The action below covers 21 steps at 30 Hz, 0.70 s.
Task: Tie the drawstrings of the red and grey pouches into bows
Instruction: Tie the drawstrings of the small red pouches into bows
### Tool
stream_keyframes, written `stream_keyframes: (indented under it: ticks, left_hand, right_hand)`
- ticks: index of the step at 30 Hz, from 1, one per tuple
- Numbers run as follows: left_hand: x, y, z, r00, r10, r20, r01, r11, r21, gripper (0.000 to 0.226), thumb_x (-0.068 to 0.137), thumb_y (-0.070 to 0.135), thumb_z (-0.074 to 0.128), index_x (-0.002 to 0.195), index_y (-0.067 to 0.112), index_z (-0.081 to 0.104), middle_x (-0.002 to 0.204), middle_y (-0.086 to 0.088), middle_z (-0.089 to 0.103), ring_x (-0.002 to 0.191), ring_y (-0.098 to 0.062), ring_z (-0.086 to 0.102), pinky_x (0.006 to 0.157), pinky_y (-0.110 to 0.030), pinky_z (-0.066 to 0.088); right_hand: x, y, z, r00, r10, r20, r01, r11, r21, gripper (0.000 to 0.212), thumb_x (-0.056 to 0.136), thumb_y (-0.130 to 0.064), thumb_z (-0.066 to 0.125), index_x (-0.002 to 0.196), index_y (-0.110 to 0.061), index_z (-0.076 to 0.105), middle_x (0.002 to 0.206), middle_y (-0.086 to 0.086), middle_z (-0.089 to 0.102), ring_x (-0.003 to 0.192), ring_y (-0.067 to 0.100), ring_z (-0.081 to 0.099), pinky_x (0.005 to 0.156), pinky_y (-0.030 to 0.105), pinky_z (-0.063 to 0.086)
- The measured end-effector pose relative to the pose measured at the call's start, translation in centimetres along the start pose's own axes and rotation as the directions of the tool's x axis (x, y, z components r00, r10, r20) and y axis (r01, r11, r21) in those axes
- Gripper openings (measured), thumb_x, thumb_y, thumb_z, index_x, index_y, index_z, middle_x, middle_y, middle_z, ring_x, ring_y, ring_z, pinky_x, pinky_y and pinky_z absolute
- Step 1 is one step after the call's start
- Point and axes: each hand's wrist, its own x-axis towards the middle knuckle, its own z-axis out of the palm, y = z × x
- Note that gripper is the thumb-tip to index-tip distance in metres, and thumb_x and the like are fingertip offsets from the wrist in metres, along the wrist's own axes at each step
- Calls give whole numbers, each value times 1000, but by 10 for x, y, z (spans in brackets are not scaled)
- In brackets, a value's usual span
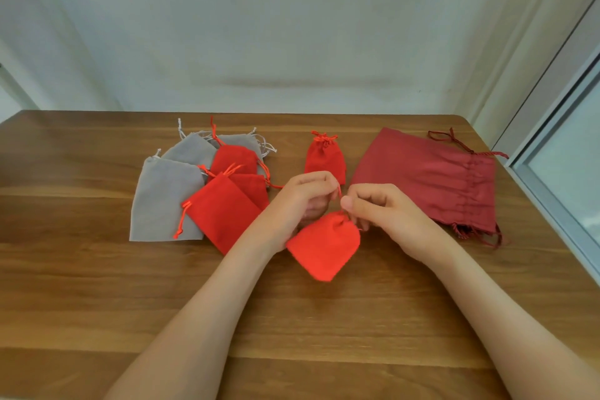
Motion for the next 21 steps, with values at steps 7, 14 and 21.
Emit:
stream_keyframes:
  ticks: [7,14,21]
  left_hand:
    - [-4,2,9,991,112,-79,-78,935,347,30,96,13,51,67,19,52,47,15,44,46,2,35,49,-16,27]
    - [-1,-5,9,929,265,-258,-41,767,641,44,97,36,49,58,15,44,53,7,38,55,-5,36,59,-31,29]
    - [-3,-12,11,875,466,-133,-165,545,822,40,94,44,37,65,17,43,63,-3,48,68,-25,53,65,-40,41]
  right_hand:
    - [6,10,3,994,31,-101,-41,994,-99,15,88,-14,64,88,0,58,58,-1,51,52,8,43,53,18,35]
    - [6,12,2,997,14,-80,-24,992,-127,12,91,-12,61,80,-10,57,61,-8,53,58,9,46,59,23,39]
    - [7,10,7,987,-17,-158,-2,992,-123,5,89,-10,63,88,-6,66,75,11,66,68,16,58,69,38,51]
